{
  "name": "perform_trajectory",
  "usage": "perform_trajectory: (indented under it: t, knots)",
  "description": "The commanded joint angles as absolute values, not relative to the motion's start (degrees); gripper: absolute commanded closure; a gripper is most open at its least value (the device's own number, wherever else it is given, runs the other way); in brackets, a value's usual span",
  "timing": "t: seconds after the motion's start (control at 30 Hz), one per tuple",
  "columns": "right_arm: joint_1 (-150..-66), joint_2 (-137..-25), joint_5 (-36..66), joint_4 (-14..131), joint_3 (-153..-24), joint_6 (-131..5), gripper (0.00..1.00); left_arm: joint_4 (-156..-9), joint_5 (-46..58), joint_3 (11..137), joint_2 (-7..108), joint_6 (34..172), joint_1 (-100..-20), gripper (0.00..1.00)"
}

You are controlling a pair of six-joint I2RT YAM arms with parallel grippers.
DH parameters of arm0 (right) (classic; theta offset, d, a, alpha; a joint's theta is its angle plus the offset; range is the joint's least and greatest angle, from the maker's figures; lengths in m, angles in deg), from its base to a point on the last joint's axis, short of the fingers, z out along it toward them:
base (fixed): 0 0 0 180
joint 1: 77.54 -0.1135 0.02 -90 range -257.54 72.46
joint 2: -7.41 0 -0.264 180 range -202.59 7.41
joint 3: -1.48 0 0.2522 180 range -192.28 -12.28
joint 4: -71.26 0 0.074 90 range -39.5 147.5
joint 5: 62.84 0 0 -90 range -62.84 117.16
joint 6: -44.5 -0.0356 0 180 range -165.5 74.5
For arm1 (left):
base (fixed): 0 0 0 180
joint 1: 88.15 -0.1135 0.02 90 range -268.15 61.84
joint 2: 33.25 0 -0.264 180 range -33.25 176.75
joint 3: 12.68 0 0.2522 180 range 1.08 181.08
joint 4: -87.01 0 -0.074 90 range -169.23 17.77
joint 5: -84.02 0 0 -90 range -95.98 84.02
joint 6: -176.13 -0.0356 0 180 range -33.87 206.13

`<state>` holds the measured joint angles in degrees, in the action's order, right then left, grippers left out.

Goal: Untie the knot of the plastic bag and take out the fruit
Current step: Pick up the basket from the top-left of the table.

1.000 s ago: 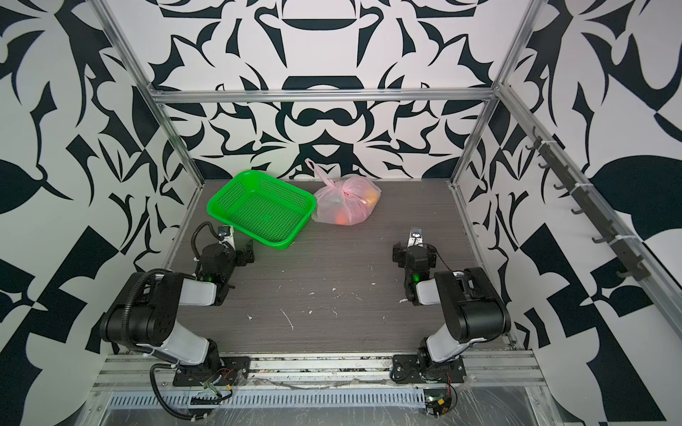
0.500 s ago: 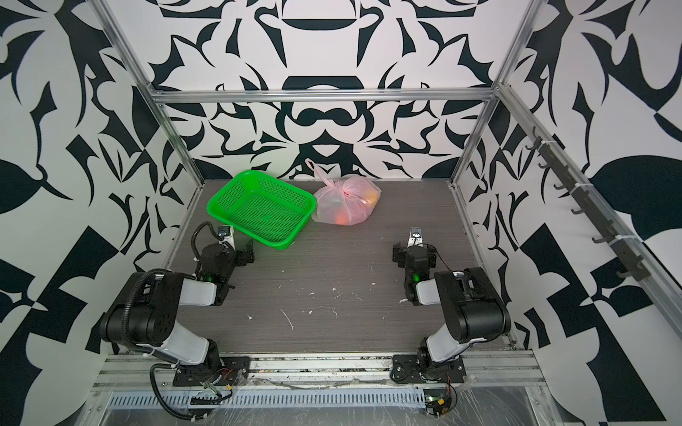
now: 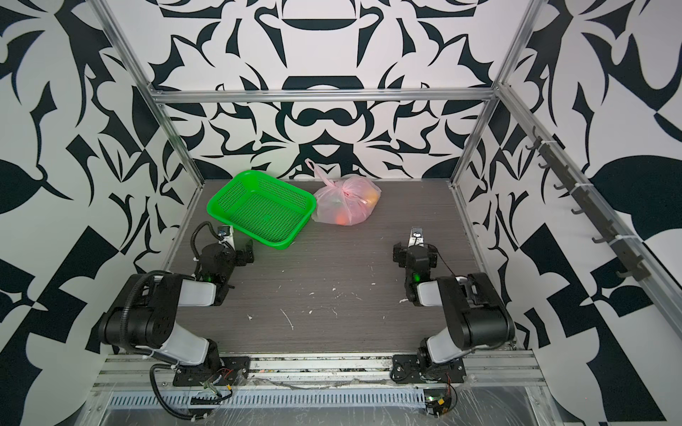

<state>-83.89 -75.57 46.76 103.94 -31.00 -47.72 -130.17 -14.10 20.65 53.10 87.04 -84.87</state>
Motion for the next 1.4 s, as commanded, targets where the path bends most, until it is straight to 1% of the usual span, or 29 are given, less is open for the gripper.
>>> perform_trajectory:
  t: [0.0, 0.03, 0.07, 0.17, 0.27, 0.4, 0.53, 0.6, 0.67, 0.8, 0.87, 1.17, 1.23, 1.37]
  knots:
    - [-83.61, -64.93, 51.6, 91.09, -33.69, -54.22, 0.0, -121.68, -16.28, 22.57, 44.44, 87.9, -84.73, 0.0]
    - [-83.62, -62.23, 52.51, 85.42, -34.79, -56.91, 0.0, -116.29, -17.27, 23.93, 41.32, 88.89, -84.78, 0.0]
    - [-83.63, -59.6, 52.11, 79.4, -36.23, -56.45, 0.0, -109.1, -19.55, 25.98, 37.57, 92.25, -84.74, 0.0]
    - [-83.34, -53.38, 51.11, 60.99, -43.41, -63.94, 0.0, -86.05, -25.84, 33.8, 31.65, 105.58, -85.78, 0.0]
    - [-83.34, -49.97, 45.59, 50.24, -48.9, -65.84, 0.0, -78.78, -22.96, 36.38, 29.02, 110.08, -86.49, 0.0]
    - [-83.43, -49.36, 41.3, 40.46, -54.69, -71.96, 0.0, -71.55, -18.76, 39.27, 26.44, 113.99, -86.49, 0.0]
    - [-83.94, -50.29, 31.37, 38.33, -57.22, -74.94, 0.0, -65.99, -13.62, 42.53, 26.78, 116.09, -86.49, 0.0]
    - [-85.2, -52.07, 29.11, 36.64, -59.22, -75.64, 0.0, -63.0, -12.03, 45.33, 28.92, 116.73, -86.49, 0.0]
    - [-87.62, -54.07, 29.35, 34.85, -61.43, -75.47, 0.0, -59.49, -9.87, 49.43, 32.17, 116.45, -86.57, 0.0]
    - [-93.07, -56.69, 33.04, 32.83, -64.34, -74.56, 0.01, -49.34, -8.96, 58.95, 39.24, 117.83, -86.49, 0.0]
    - [-94.83, -58.07, 33.49, 32.54, -65.27, -74.46, 0.01, -46.58, -7.57, 62.08, 43.16, 119.22, -86.53, 0.0]
    - [-97.49, -61.74, 32.87, 33.91, -66.84, -73.71, 0.07, -50.66, -1.25, 64.76, 52.47, 125.89, -87.64, 0.01]
    - [-97.58, -61.79, 32.87, 34.11, -66.54, -73.62, 0.08, -50.72, -1.32, 65.69, 54.46, 126.39, -87.72, 0.05]
    - [-97.66, -62.01, 32.54, 34.7, -66.1, -73.45, 0.1, -52.91, -2.58, 67.17, 58.51, 126.74, -88.05, 0.11]
